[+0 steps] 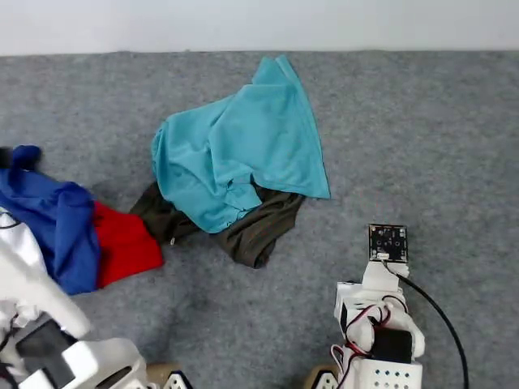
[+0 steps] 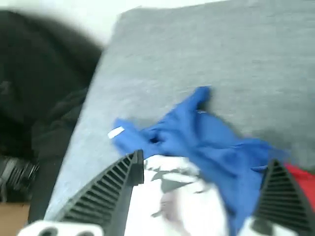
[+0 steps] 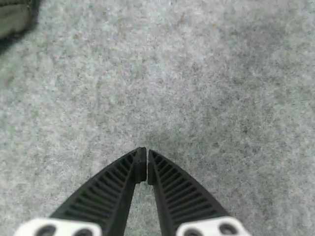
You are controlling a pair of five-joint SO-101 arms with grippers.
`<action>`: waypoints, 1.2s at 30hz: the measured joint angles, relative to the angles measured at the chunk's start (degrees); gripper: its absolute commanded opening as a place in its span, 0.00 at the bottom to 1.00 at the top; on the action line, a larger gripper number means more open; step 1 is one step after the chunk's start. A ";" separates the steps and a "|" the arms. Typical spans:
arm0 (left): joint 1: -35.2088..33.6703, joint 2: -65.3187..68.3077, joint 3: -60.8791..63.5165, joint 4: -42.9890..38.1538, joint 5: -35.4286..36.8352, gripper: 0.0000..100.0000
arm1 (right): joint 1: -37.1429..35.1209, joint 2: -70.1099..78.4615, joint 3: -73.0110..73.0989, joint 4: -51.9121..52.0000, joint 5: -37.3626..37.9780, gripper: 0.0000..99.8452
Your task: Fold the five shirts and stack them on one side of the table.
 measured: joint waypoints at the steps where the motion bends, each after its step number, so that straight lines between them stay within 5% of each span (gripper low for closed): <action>1: 2.73 0.00 -0.09 0.44 0.97 0.36 | 0.00 0.00 0.00 0.00 0.00 0.01; 10: 30.33 0.00 16.35 0.26 4.75 0.36 | 0.00 0.00 0.00 0.00 0.00 0.01; 17: 46.15 1.58 32.62 -13.10 6.95 0.36 | 0.00 0.00 0.00 0.00 0.00 0.01; 29: 50.46 23.91 30.42 -25.41 11.25 0.34 | 0.00 0.00 0.00 0.00 0.00 0.01; 35: 50.29 32.88 23.74 -27.96 14.51 0.01 | 0.00 0.00 0.00 0.00 0.00 0.01; 36: 50.11 33.49 22.24 -28.31 14.15 0.02 | 0.00 0.00 0.00 0.00 0.00 0.01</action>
